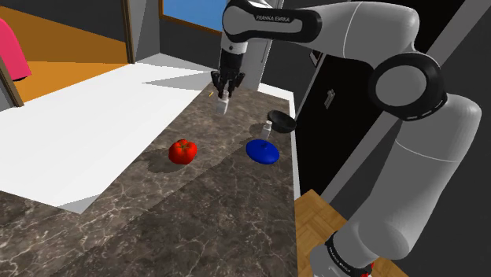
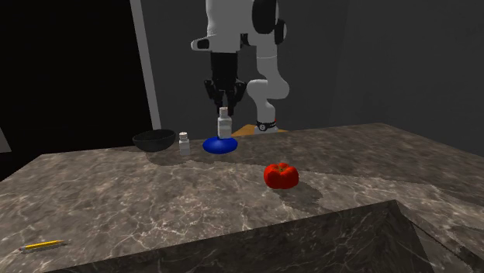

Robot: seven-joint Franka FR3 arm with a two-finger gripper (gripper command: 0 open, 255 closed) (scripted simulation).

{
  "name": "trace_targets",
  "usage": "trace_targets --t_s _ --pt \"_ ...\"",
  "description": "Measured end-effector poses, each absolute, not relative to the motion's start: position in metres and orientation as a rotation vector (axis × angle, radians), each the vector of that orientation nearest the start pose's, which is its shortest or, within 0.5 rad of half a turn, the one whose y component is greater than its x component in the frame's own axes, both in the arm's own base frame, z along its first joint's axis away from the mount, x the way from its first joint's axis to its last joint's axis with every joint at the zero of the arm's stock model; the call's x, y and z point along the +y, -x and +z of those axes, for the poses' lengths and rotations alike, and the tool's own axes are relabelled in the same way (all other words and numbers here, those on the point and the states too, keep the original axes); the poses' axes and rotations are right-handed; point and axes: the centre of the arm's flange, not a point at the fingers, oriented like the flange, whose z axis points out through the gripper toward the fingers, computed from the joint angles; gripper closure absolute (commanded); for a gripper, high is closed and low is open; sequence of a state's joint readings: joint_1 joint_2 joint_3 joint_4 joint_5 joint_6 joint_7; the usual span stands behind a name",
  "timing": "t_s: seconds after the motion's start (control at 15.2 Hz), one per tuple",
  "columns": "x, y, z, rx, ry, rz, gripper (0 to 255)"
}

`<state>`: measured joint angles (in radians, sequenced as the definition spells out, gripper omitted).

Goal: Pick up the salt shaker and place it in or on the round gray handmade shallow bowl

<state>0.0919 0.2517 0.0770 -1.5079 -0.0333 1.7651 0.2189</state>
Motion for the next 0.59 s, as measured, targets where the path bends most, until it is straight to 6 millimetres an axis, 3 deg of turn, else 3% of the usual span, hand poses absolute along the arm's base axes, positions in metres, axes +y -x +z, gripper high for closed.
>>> trace_targets --t_s 0.59 --pt "-0.015 -0.621 0.535 0.074 3.153 -0.014 255"
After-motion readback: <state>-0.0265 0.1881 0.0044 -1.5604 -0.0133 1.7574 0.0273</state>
